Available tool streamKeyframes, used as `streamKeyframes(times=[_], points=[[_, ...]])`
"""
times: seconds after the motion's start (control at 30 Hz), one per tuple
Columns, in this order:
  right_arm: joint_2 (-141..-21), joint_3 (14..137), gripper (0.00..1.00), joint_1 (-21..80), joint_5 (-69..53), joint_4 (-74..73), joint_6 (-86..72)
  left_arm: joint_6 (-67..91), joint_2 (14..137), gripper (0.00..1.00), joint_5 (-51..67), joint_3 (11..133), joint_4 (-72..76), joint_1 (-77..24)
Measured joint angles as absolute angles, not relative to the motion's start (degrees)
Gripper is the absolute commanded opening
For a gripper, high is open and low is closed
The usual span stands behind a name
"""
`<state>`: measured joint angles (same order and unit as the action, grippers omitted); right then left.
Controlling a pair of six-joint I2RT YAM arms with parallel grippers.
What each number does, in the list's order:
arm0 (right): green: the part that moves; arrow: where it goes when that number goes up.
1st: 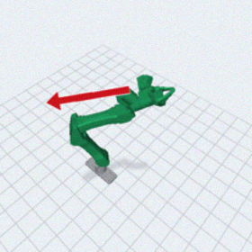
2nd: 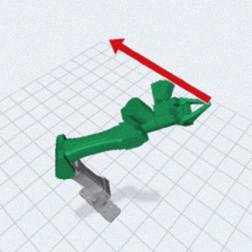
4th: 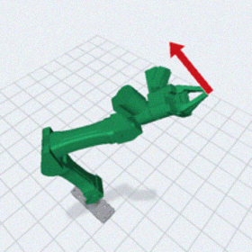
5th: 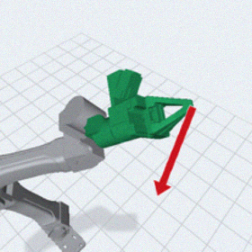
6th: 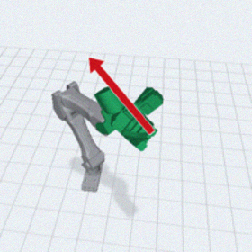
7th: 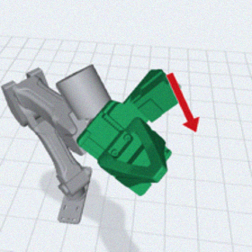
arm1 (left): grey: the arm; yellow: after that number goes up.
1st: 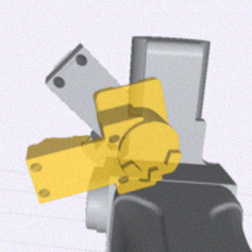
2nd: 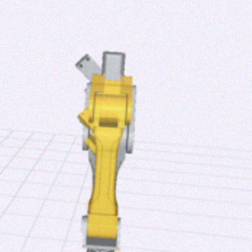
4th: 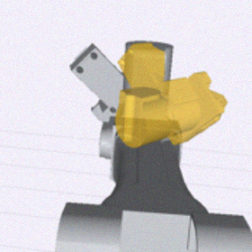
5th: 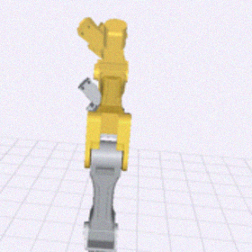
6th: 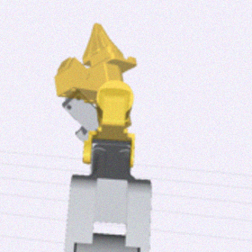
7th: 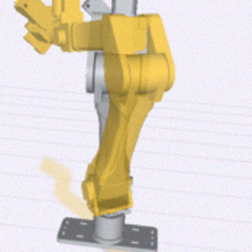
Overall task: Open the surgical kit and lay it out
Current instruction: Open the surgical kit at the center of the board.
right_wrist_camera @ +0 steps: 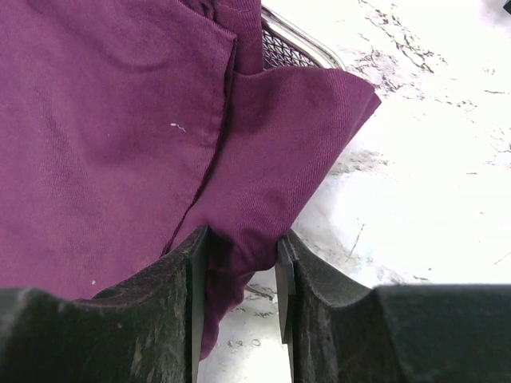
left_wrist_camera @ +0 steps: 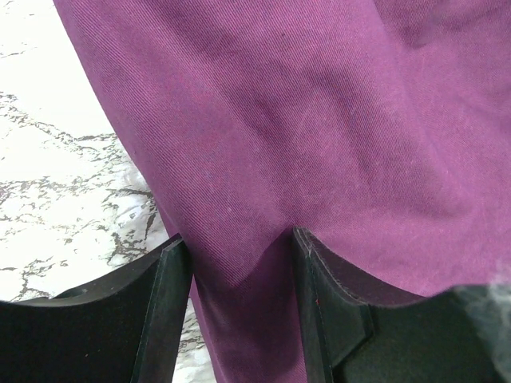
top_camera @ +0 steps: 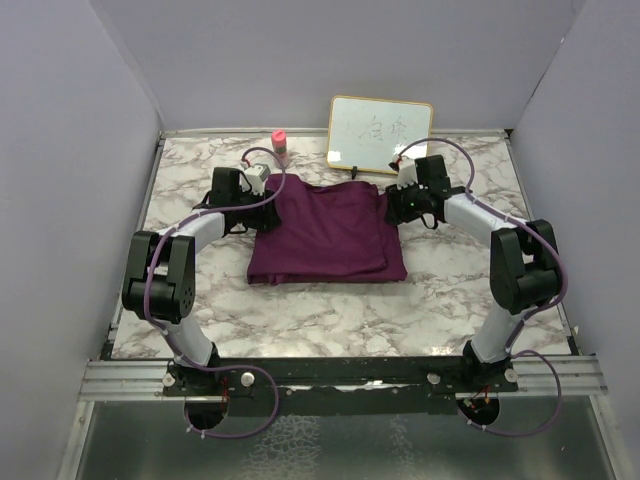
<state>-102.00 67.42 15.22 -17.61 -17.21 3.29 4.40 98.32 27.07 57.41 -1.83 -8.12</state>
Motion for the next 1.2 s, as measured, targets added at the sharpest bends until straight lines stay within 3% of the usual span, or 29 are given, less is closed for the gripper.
streamKeyframes(times=[0.4, 0.67, 0.87, 1.2], points=[[-104.1, 70.8, 0.33, 14.8, -18.0, -19.7, 3.3, 3.2, 99.0, 0.55, 26.4, 58.7, -2.4, -8.4], [-104.0, 71.1, 0.49, 14.5, -18.9, -20.1, 4.5, 0.4, 99.8, 0.69, 26.0, 61.6, -3.4, -9.1], [-99.3, 70.2, 0.62, 14.6, -20.0, -21.0, 6.1, -2.1, 96.8, 0.89, 24.8, 63.0, -4.2, -10.0], [-84.2, 62.3, 0.66, 12.4, -22.1, -19.4, 7.2, -10.2, 84.5, 0.92, 24.0, 63.7, -2.4, -16.0]])
